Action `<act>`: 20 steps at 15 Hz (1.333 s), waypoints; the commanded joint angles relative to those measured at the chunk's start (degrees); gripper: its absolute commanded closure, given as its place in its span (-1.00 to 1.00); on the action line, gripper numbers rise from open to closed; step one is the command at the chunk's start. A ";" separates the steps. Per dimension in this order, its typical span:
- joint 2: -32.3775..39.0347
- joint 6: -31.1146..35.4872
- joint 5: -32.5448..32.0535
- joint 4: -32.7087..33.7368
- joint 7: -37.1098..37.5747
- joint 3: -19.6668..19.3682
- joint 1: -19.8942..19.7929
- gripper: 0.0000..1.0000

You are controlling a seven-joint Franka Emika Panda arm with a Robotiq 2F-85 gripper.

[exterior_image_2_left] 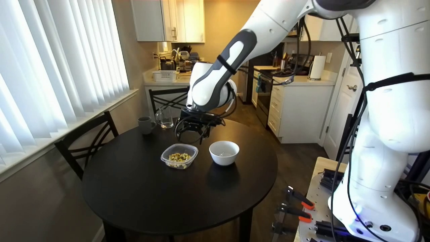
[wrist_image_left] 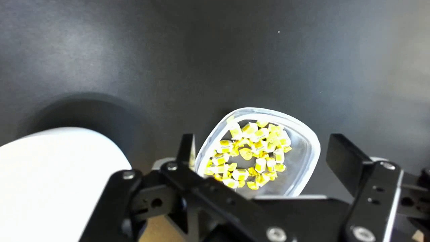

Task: Pour the contents into the white bowl

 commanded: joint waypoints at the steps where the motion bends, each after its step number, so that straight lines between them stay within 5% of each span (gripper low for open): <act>1: 10.43 2.00 6.73 8.26 4.08 -2.87 2.07 -1.00; 7: 19.19 1.54 18.74 17.53 4.93 -2.46 -0.51 -1.00; 16: 27.58 -0.81 17.35 24.33 12.73 -9.03 1.02 -1.00; 17: 27.67 -0.67 17.32 24.63 12.71 -9.13 0.95 -0.50; 20: 27.30 -0.60 17.29 25.42 12.70 -9.12 0.97 -0.20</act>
